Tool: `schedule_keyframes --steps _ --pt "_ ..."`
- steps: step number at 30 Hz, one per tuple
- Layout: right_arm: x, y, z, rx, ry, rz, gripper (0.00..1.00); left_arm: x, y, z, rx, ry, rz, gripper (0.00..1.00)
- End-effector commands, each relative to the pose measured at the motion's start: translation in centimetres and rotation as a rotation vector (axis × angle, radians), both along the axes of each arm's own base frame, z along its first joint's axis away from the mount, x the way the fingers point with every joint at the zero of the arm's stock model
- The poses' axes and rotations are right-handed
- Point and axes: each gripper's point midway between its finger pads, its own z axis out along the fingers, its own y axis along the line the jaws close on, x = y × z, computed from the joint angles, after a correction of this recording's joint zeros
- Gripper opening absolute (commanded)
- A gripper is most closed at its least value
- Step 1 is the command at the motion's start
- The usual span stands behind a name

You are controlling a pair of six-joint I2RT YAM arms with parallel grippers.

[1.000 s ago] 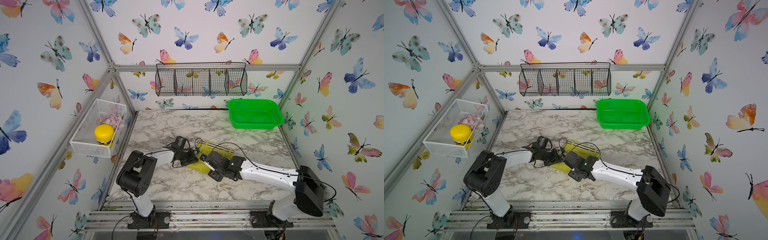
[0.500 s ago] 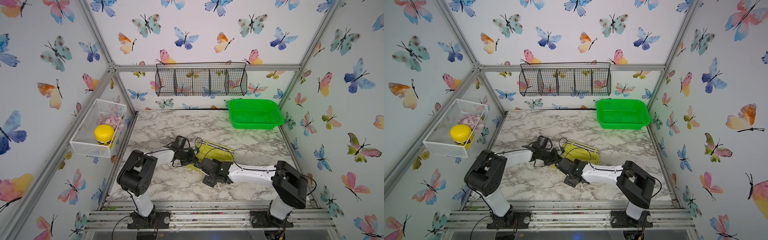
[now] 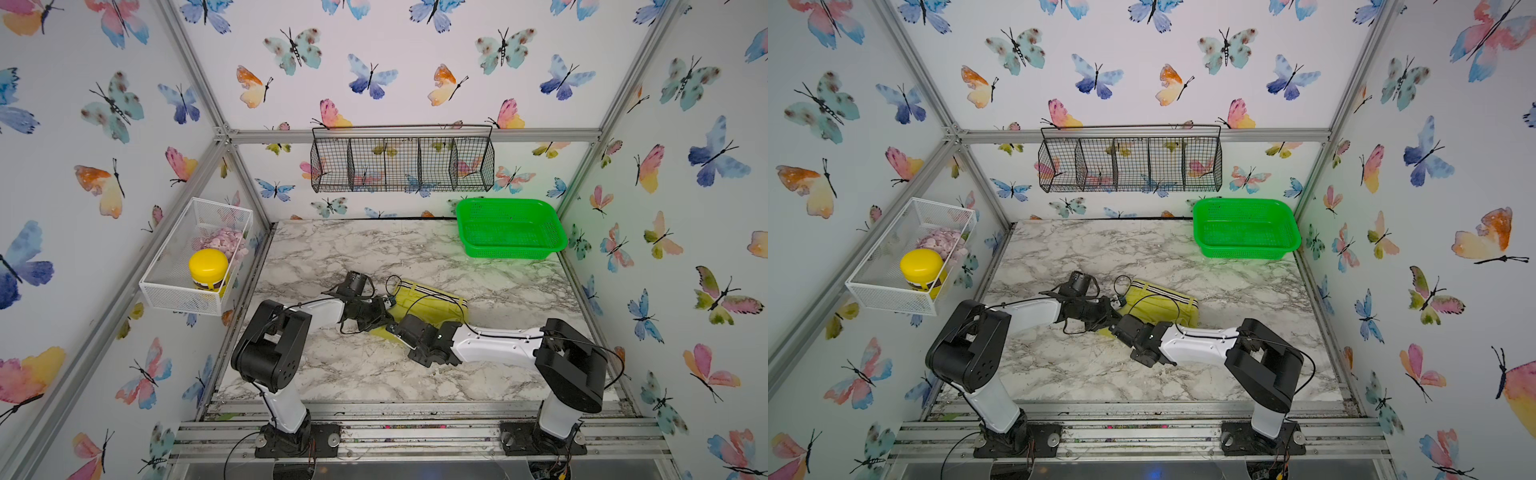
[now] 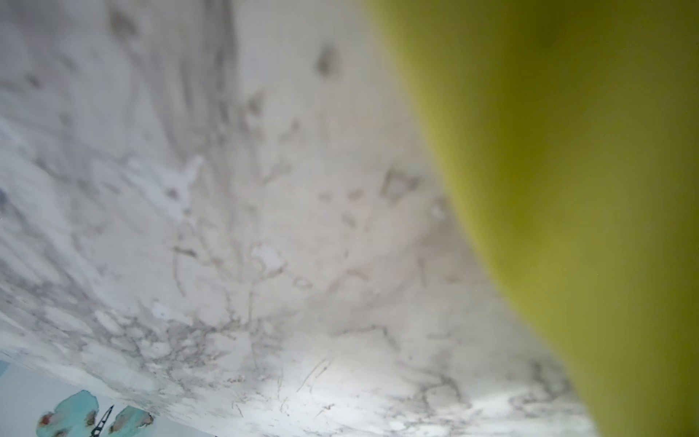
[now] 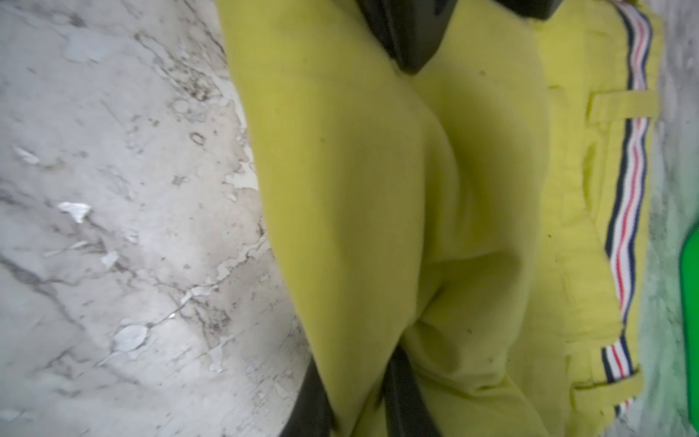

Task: Roll up the long pants
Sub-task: Roll the long pant at the center of the board.

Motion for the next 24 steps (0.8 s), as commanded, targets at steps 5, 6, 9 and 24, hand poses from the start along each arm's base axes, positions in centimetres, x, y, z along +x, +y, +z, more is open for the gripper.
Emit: schedule_keyframes --steps 5,6,9,24 --pt "-10.2 3.5 2.0 0.188 0.543 0.193 0.04 5.9 2.8 5.9 0.062 -0.053 0.154 0.00" --pt "-10.7 3.5 2.1 0.199 0.577 0.195 0.04 6.8 2.1 7.0 0.023 -0.067 0.149 0.00" --pt "-11.5 3.4 2.3 0.208 0.661 0.187 0.04 8.5 0.3 8.0 -0.050 -0.072 0.146 0.00" --pt "-1.4 2.7 5.4 0.370 0.746 -0.043 0.04 -1.9 -2.7 -2.8 0.113 0.163 -0.041 0.00"
